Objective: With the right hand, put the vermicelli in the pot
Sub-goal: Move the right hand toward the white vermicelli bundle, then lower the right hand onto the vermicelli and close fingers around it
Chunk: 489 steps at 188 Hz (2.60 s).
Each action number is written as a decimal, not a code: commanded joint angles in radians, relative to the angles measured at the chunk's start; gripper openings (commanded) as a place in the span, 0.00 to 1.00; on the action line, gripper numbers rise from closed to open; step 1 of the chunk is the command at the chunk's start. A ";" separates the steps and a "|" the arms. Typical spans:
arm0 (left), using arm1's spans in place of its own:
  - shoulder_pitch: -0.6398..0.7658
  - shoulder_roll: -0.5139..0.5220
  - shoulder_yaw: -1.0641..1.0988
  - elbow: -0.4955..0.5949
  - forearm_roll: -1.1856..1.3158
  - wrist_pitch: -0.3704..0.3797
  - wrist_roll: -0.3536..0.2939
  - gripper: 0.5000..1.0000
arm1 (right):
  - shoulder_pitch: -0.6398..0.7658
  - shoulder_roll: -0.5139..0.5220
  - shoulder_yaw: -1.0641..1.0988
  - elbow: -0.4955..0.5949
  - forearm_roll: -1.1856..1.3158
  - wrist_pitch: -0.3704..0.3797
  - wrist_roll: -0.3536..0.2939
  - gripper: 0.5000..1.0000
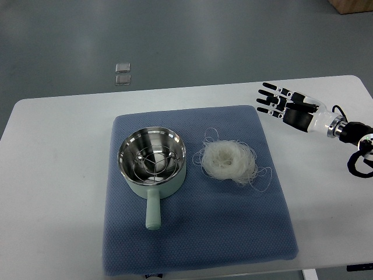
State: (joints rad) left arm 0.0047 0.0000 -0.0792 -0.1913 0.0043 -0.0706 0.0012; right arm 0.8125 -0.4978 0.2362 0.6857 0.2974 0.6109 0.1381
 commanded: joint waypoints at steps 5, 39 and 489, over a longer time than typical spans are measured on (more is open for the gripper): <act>0.000 0.000 -0.007 -0.002 -0.001 0.000 0.000 1.00 | -0.001 -0.004 0.002 0.000 0.000 0.000 0.001 0.85; 0.000 0.000 -0.010 -0.004 -0.004 0.000 0.000 1.00 | 0.002 -0.004 0.003 0.000 0.000 0.000 0.003 0.85; 0.000 0.000 0.002 0.003 -0.003 0.000 0.000 1.00 | 0.267 0.143 -0.213 0.158 -1.822 -0.276 0.367 0.83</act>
State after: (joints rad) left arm 0.0048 0.0000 -0.0766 -0.1886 0.0015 -0.0705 0.0016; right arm 1.0777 -0.3553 0.0469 0.8447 -1.5241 0.3463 0.5048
